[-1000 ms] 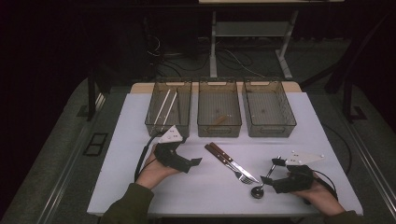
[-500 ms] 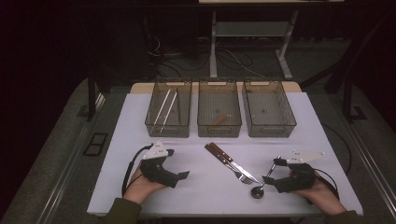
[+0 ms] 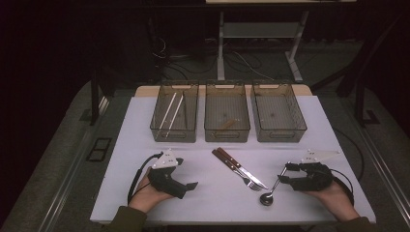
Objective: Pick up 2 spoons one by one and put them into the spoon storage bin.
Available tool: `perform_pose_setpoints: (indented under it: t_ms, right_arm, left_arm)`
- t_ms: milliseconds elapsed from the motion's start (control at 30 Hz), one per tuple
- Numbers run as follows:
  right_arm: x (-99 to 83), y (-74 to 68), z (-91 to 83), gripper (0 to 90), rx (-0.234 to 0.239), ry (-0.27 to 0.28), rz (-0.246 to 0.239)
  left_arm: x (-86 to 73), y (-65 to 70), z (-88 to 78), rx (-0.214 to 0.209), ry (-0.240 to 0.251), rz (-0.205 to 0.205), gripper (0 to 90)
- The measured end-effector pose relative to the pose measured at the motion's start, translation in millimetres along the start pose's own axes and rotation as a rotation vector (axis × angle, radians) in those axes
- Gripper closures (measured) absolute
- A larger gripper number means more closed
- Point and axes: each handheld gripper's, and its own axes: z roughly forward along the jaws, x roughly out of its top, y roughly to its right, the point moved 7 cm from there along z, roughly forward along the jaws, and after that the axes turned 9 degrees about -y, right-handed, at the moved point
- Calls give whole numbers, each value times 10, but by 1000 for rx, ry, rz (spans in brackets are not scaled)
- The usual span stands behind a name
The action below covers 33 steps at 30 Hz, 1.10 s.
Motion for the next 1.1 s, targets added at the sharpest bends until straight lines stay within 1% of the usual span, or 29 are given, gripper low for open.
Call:
perform_pose_setpoints:
  t_ms: [33,133,200,300,333,400,433,500,567,667,733,867,1100]
  right_arm:
    - [11,13,5,462,-2,-1,1]
    - [65,96,18,572,-26,-4,-5]
    - [92,164,41,692,-40,-13,-14]
    - [109,233,76,830,-29,-27,-19]
    - [108,256,95,854,-23,-40,-22]
    - [100,286,128,888,-28,-57,-24]
    - [93,304,150,896,-33,-68,-31]
    - [90,317,180,897,-30,-81,-29]
    - [85,324,226,897,-34,-104,-40]
    - [73,286,262,897,-24,-125,-54]
    - [64,256,292,897,-31,-145,-64]
    - [55,244,284,899,-39,-157,-61]
    - [33,227,264,900,-35,-176,-62]
  left_arm:
    - [1,-2,2,-2,2,-5,0]
    - [-1,-8,7,-4,1,-7,0]
    - [-3,-11,11,-5,-1,-6,0]
    - [-1,-12,17,-4,-2,-9,0]
    - [0,-11,18,-4,-2,-9,0]
    - [1,-12,20,-4,0,-11,0]
    - [1,-14,21,-5,0,-11,0]
    - [-4,-19,23,-5,-3,-12,0]
    - [-2,-20,22,-5,0,-15,0]
    - [-3,-12,18,-7,-1,-11,0]
    - [-2,-10,25,-10,-3,-12,0]
    - [-1,0,32,-15,-6,-9,0]
    - [-13,11,42,-25,-16,-6,0]
